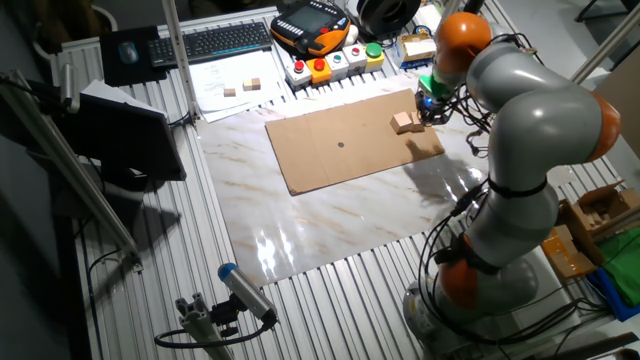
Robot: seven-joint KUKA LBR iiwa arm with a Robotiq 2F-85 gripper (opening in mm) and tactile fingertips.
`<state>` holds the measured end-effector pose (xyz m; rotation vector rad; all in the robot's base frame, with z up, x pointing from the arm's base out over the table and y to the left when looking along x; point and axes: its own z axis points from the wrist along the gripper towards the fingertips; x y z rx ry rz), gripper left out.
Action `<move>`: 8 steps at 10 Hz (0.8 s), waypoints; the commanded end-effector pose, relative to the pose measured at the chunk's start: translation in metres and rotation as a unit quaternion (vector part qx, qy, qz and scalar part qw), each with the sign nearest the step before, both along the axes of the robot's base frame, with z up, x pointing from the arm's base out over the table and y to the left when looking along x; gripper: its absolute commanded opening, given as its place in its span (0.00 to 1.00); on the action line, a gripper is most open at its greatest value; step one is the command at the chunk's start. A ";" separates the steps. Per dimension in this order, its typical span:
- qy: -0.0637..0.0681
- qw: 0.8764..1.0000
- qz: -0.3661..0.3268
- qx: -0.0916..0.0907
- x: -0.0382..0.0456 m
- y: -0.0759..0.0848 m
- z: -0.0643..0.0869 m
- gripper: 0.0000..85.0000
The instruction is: Use the gripper to push the small block from left to right
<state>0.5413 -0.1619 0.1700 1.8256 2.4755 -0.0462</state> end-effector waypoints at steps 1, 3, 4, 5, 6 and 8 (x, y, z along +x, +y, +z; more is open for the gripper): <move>0.000 1.000 0.000 0.004 0.0007 -0.003 -0.002 0.01; 0.016 1.000 -0.004 0.009 0.0019 -0.010 -0.007 0.05; 0.020 1.000 -0.011 0.006 0.0018 -0.015 -0.007 0.05; 0.027 1.000 -0.010 0.013 0.0026 -0.018 -0.006 0.01; 0.015 0.999 -0.032 0.020 0.0030 -0.020 -0.006 0.01; 0.005 0.999 -0.038 0.018 0.0033 -0.025 -0.010 0.01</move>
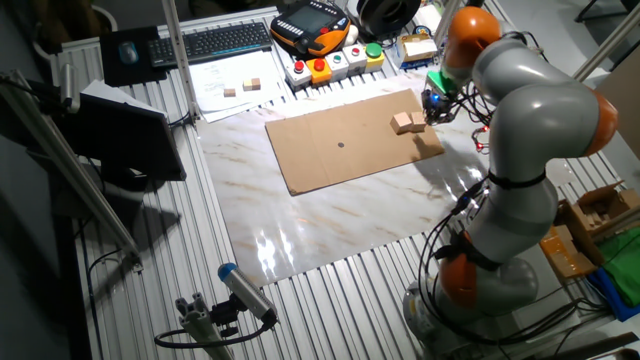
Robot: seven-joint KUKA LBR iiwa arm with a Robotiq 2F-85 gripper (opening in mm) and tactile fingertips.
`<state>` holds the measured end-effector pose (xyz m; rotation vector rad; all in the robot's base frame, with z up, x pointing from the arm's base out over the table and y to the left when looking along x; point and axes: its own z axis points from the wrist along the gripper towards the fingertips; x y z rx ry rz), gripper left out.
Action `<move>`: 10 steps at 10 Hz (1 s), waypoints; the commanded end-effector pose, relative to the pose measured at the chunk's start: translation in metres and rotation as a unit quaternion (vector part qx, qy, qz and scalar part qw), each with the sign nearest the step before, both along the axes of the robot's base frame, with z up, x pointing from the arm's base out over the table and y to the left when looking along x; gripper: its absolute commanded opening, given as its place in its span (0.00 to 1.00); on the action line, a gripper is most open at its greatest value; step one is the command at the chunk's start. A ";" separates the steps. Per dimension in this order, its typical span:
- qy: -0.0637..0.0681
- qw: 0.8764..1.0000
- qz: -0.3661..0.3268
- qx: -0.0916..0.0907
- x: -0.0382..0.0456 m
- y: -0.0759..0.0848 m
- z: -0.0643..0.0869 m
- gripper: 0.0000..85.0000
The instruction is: Use the gripper to push the small block from left to right
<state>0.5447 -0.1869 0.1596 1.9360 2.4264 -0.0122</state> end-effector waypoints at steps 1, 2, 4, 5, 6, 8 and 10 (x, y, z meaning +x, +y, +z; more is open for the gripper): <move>-0.006 1.000 0.006 -0.001 0.0007 -0.002 -0.003 0.01; -0.012 1.000 0.012 -0.001 0.0027 -0.004 -0.006 0.05; -0.018 1.000 -0.009 0.002 0.0059 -0.006 -0.012 0.31; -0.018 1.000 -0.014 0.004 0.0076 -0.006 -0.015 0.45; -0.019 1.000 -0.021 0.004 0.0099 -0.006 -0.018 0.59; -0.024 0.998 -0.065 0.000 0.0180 -0.007 -0.028 0.86; -0.020 0.995 -0.097 0.000 0.0229 -0.008 -0.035 0.91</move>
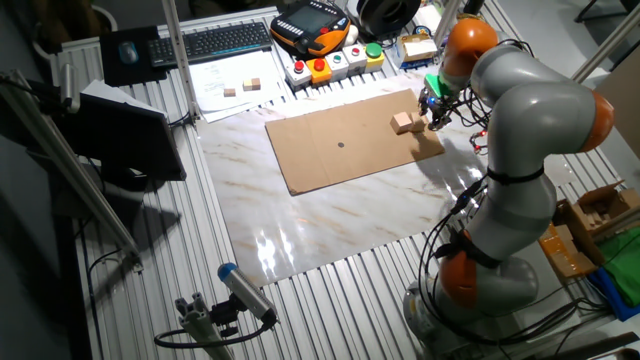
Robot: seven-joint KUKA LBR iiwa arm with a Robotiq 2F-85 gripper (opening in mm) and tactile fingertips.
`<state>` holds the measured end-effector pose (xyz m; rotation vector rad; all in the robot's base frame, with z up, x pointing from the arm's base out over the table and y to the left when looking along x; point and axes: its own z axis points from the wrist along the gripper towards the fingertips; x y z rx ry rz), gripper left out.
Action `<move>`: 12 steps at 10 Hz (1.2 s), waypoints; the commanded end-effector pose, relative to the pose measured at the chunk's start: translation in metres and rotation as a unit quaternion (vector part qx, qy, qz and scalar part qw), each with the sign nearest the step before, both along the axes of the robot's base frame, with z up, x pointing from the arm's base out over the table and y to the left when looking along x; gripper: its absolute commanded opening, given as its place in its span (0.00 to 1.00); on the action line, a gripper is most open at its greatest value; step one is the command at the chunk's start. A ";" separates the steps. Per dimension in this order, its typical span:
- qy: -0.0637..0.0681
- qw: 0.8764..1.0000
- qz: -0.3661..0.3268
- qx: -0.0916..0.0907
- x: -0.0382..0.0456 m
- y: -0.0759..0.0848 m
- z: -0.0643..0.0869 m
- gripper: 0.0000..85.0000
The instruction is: Use the gripper to push the small block from left to right
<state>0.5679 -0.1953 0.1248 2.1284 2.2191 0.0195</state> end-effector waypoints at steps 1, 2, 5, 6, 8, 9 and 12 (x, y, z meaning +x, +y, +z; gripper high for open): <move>0.001 1.000 -0.017 0.000 0.0017 -0.002 -0.001 0.93; 0.002 1.000 -0.027 0.002 0.0044 -0.005 -0.003 0.93; 0.005 0.999 -0.034 0.000 0.0121 -0.013 -0.012 0.93; 0.005 0.999 -0.039 0.005 0.0145 -0.016 -0.015 0.93; 0.005 0.999 -0.047 0.009 0.0185 -0.018 -0.021 0.93; 0.004 0.998 -0.055 0.010 0.0202 -0.019 -0.025 0.93; 0.008 0.997 -0.079 0.011 0.0239 -0.018 -0.033 0.93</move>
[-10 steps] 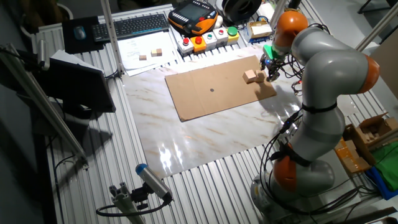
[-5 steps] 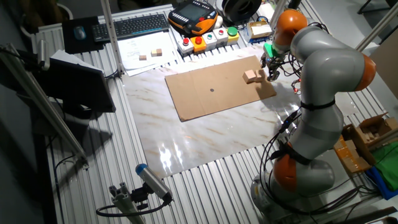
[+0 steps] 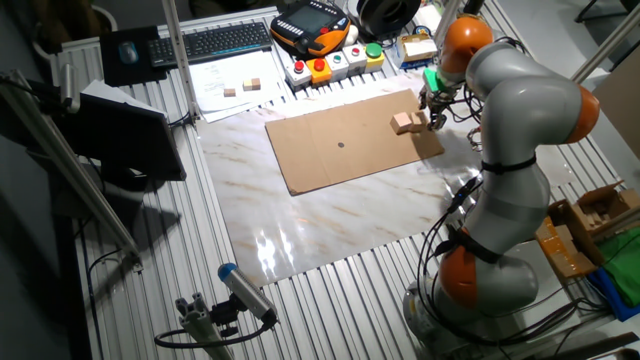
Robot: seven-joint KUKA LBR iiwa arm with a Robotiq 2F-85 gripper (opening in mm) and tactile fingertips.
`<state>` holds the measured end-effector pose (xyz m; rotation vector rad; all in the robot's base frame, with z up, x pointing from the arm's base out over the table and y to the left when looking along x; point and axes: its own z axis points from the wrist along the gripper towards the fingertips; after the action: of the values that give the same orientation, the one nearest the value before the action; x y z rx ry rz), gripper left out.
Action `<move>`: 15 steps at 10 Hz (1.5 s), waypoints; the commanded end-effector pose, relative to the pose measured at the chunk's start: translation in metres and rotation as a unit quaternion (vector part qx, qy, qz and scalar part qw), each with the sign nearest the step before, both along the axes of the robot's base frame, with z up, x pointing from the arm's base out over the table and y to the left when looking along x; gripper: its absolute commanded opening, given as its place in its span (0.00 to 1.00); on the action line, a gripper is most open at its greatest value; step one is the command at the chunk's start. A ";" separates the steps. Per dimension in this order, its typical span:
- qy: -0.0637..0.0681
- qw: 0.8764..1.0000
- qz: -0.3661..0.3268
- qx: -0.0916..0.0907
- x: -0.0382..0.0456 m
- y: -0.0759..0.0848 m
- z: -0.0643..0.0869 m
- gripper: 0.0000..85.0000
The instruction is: Use the gripper to push the small block from left to right
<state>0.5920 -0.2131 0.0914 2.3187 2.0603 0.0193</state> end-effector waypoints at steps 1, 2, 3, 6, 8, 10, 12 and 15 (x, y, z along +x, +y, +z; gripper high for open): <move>0.001 1.000 -0.002 0.002 0.0007 0.000 -0.002 0.93; 0.004 1.000 -0.002 0.002 0.0018 0.000 -0.004 0.93; 0.005 1.000 -0.002 0.003 0.0038 0.000 -0.004 0.93; 0.008 1.000 -0.003 0.005 0.0098 0.002 -0.007 0.93; 0.007 1.000 -0.003 0.006 0.0111 0.003 -0.010 0.93; 0.008 1.000 -0.004 0.007 0.0118 0.004 -0.010 0.93; 0.012 1.000 -0.004 0.008 0.0118 0.004 -0.009 0.94; 0.015 1.000 -0.005 -0.003 0.0118 0.004 -0.009 0.94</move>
<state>0.6038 -0.2089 0.0819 2.3390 2.0593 -0.0219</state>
